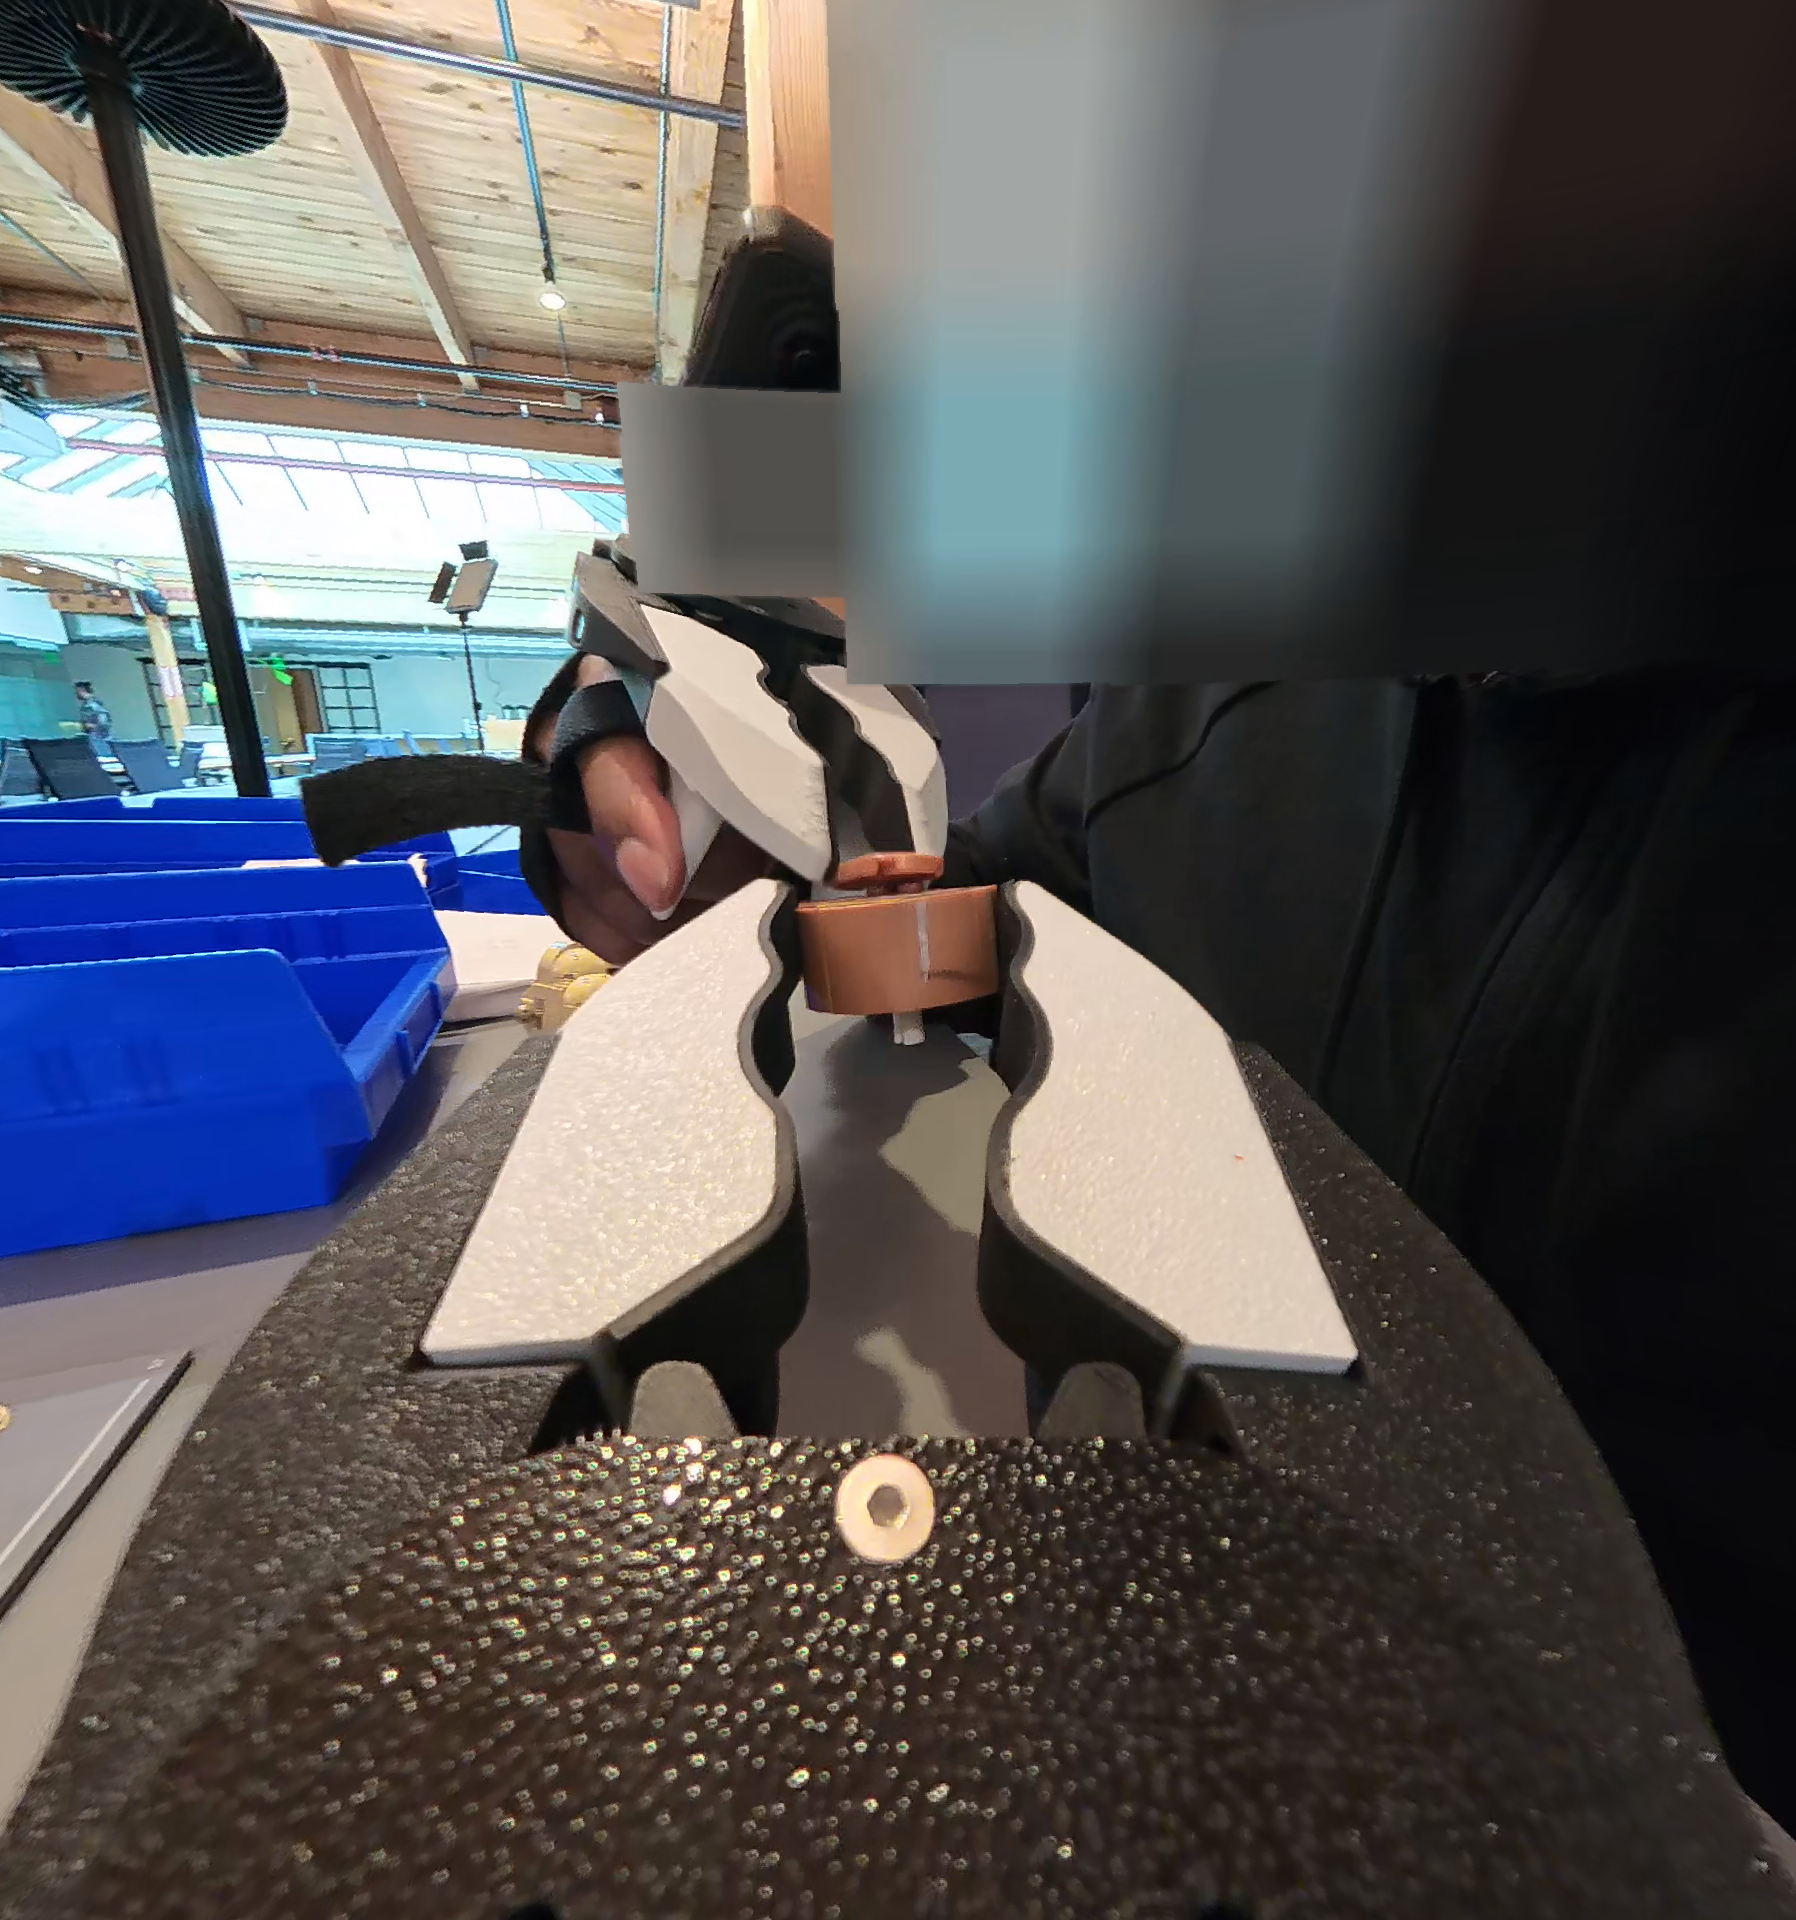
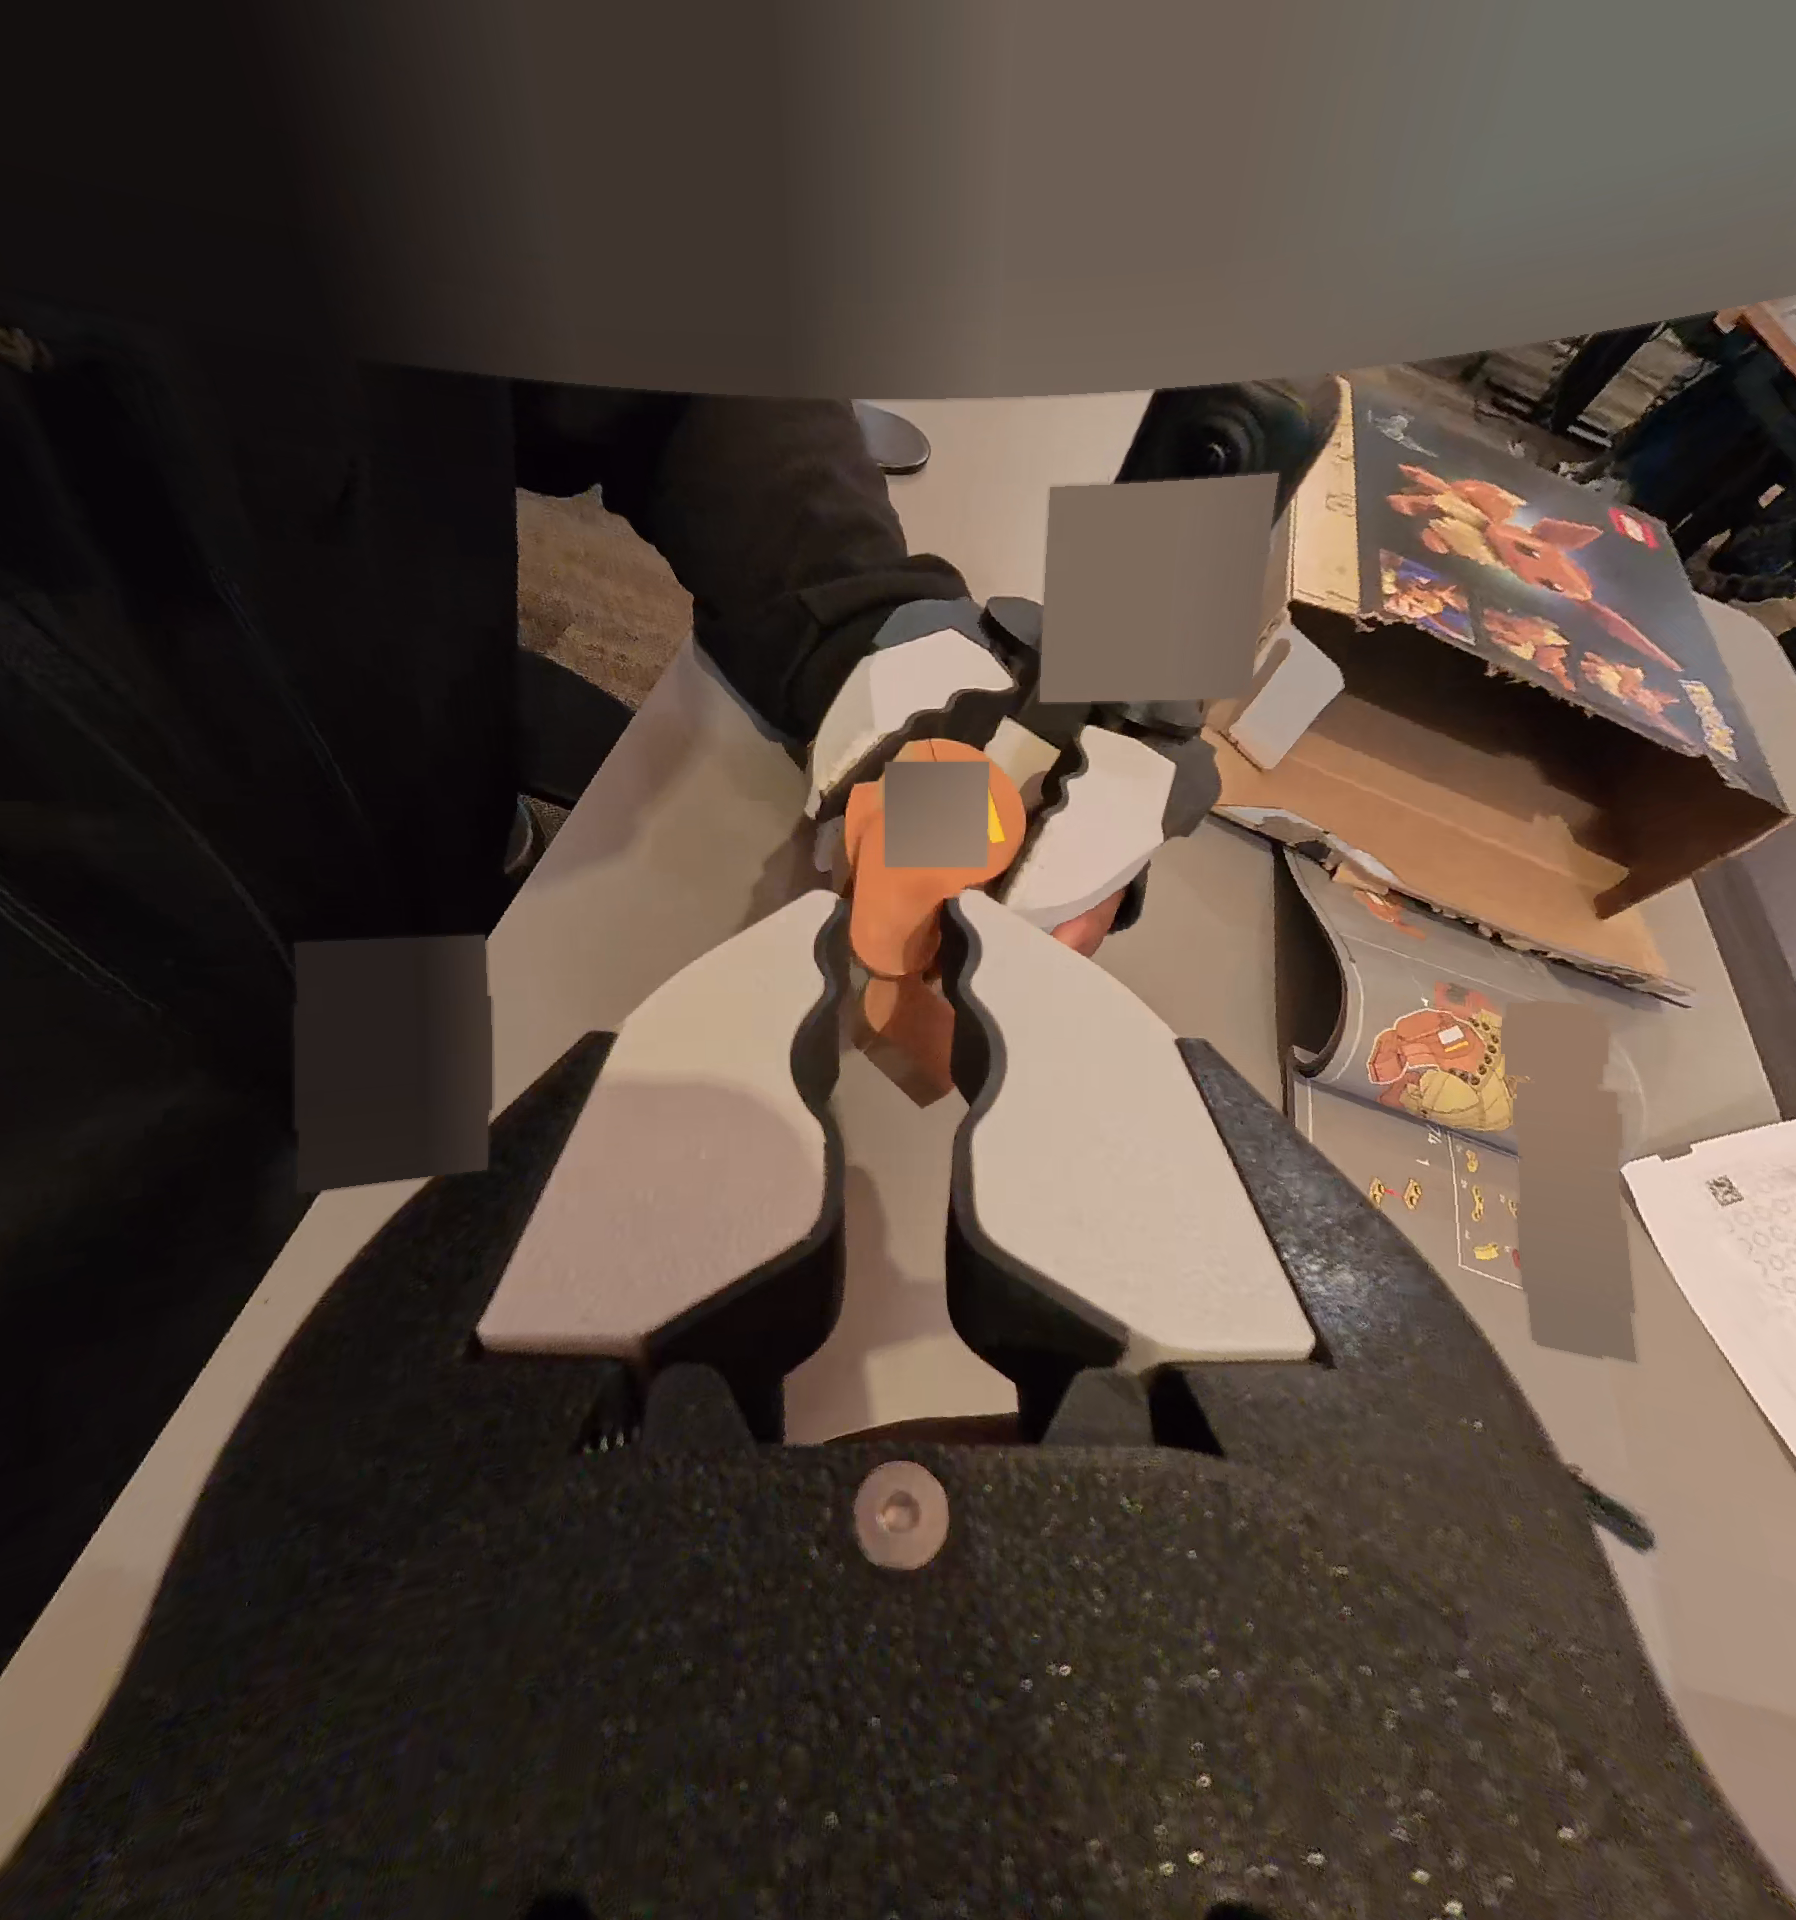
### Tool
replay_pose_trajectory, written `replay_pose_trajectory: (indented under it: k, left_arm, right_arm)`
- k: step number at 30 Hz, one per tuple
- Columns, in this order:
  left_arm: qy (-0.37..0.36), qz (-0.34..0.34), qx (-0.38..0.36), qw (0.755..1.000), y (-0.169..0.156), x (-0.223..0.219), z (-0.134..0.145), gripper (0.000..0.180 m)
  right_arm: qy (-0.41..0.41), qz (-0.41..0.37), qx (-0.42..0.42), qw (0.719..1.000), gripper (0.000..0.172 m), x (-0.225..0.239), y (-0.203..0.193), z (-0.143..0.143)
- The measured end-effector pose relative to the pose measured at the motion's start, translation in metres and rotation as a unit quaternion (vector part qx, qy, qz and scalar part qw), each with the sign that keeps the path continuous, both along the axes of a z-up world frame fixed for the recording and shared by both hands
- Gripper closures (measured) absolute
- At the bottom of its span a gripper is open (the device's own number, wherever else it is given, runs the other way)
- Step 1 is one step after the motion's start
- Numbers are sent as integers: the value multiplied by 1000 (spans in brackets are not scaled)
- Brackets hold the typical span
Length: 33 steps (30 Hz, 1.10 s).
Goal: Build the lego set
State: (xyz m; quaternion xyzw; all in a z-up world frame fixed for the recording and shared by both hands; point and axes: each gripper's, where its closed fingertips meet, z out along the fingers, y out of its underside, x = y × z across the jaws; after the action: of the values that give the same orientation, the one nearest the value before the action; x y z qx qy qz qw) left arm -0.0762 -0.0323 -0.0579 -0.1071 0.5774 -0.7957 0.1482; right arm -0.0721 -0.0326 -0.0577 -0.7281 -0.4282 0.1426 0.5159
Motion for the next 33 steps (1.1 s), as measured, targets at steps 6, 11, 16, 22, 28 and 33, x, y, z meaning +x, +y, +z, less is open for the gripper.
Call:
replay_pose_trajectory:
  k: [6,11,16,22,28,33]
  left_arm:
    - [1,-17,-5,1000,-2,-4,1,145]
    - [1,-30,-13,999,-2,-6,2,145]
    - [1,-40,-17,999,-3,-9,3,145]
    - [1,-48,-23,999,-4,-11,4,145]
    - [-3,-44,-43,998,1,-10,8,145]
    - [-12,-14,-65,998,12,-5,15,145]
  right_arm:
    - [-5,7,2,1000,156,-4,0,1]
    - [-13,21,0,1000,155,-10,-1,0]
    - [-13,23,6,1000,155,-13,1,1]
    - [-10,25,12,1000,152,-15,2,3]
    - [-4,11,50,999,143,-15,3,14]
    - [-79,-51,173,980,142,-1,12,24]
